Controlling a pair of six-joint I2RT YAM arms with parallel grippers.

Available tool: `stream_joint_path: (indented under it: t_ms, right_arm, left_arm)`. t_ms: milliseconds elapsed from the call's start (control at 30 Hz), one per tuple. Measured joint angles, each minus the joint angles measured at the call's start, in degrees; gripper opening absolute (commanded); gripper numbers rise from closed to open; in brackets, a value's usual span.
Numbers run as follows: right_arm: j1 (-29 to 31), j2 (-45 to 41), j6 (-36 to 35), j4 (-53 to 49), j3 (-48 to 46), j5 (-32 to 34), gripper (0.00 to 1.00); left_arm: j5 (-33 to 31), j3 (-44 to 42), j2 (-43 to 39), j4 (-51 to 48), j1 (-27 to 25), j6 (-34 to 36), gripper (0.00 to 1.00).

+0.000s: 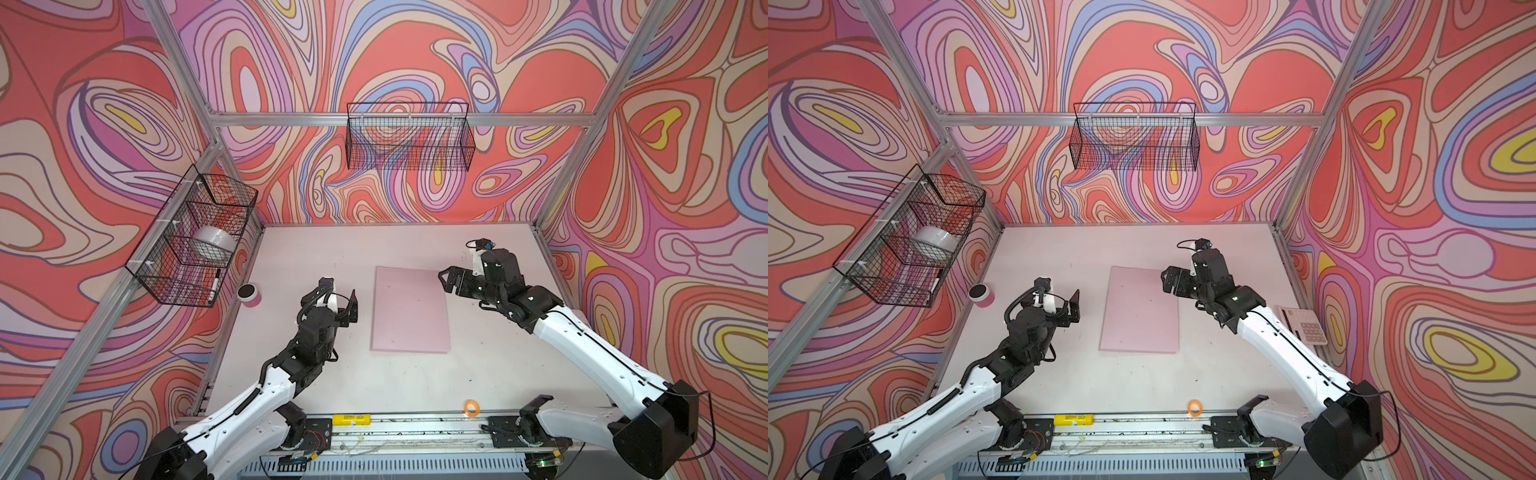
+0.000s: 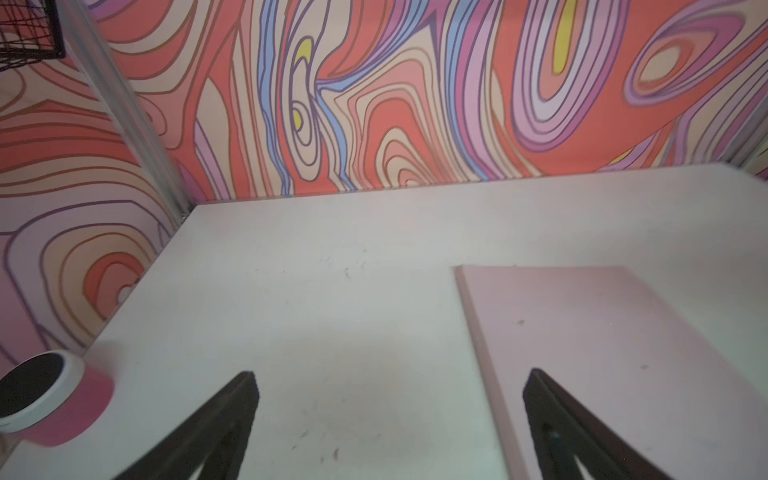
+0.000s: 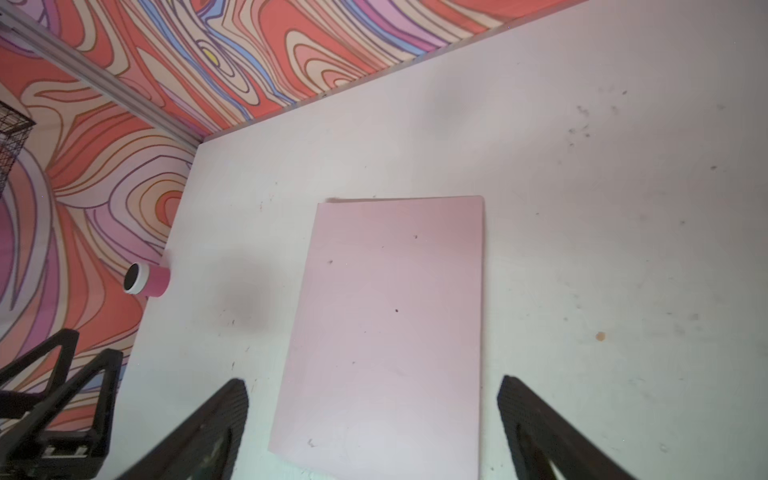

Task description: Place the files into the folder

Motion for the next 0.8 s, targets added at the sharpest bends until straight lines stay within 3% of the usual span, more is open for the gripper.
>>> stream_joint_path:
  t_ms: [133,267,433,600,700,800]
  right_arm:
    - [0.04,-4.09,-1.6,4.11,-7.89,5.14,0.99]
    - [0.24,-5.81,-4.35,9.01,-13.77,9.66,0.98]
    - [0.42,-5.81,-9.7,14.56,-15.19,17.49,0.99]
    - [-1.03,-1.01,-20.0,26.1,-19.34,28.83,0.99]
    - [-5.42,5.64,-23.93,32.72,-21.24,31.34,0.98]
    - [-9.77,10.95,-28.39,44.83,-25.77,32.68,0.99]
  left_arm:
    - [-5.14,-6.95,9.62,12.83,3.32,9.55,1.0]
    - [-4.52,-8.85,20.04,26.38,13.46,8.85,1.0]
    - [-0.24,-9.86,34.12,40.98,20.41,7.72,1.0]
    - [7.43,-8.24,35.85,42.03,26.29,4.22,1.0]
    - [11.45,-6.19,36.76,41.86,31.47,0.98,1.0]
    - [13.77,-4.9,36.22,40.06,32.48,-1.07,1.0]
